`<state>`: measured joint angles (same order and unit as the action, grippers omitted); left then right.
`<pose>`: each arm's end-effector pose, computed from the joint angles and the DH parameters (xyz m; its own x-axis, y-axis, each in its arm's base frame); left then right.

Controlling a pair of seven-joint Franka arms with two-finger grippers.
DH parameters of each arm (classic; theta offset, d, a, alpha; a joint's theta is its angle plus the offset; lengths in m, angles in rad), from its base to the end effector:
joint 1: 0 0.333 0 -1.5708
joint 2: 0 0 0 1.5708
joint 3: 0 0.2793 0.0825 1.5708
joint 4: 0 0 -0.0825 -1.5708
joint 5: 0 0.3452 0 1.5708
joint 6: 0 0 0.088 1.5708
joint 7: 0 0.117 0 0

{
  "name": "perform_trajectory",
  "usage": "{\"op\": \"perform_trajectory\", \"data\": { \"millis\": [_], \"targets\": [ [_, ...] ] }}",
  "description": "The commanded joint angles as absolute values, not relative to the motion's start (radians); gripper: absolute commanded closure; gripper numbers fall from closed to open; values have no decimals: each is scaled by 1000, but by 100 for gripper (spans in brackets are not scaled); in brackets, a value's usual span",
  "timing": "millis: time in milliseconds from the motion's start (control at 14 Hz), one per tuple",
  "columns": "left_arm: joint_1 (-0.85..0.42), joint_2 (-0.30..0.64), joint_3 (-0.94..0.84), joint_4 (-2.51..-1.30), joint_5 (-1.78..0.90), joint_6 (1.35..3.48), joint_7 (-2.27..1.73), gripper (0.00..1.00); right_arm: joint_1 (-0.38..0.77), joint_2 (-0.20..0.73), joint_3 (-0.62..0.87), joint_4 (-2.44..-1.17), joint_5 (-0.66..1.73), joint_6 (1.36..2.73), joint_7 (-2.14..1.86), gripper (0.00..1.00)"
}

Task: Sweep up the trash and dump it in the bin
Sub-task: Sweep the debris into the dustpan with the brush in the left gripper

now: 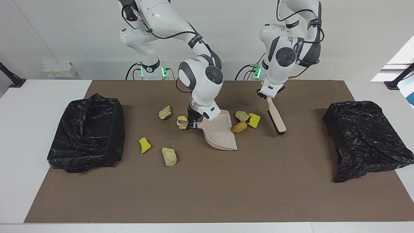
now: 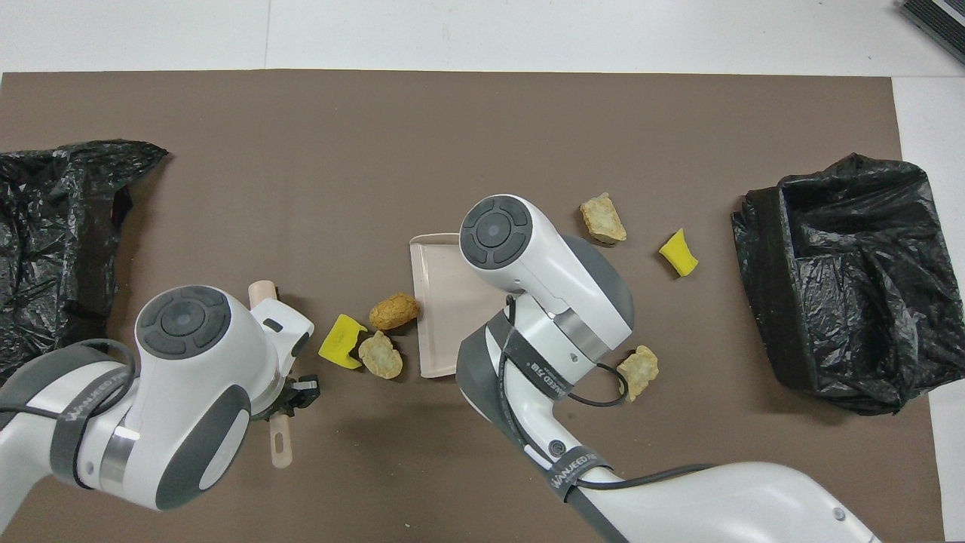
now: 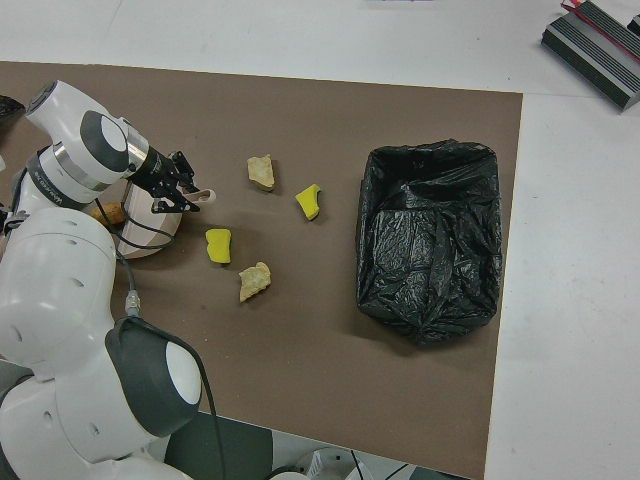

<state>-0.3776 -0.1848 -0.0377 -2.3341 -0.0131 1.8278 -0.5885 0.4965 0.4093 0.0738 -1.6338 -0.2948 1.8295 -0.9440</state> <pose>0.3751 -0.1666 0.3642 0.9441 0.1959 -0.2652 0.1536 -0.9730 -0.1721 0.5168 0.2955 0.3431 -0.0512 0.9477 -0.3150 0.9983 0.0400 -0.0417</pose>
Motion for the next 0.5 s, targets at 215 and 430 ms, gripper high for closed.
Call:
{"op": "perform_trajectory", "data": {
  "millis": [215, 430],
  "targets": [
    [-573, -266, -31, -2516, -119, 2027, -820, 100, 494, 359, 83, -1706, -319, 1842, -940, 100],
    [-650, -155, -31, -2485, -218, 2192, -859, 100, 494, 351, 83, -1723, -318, 1844, -942, 100]
  ]
}}
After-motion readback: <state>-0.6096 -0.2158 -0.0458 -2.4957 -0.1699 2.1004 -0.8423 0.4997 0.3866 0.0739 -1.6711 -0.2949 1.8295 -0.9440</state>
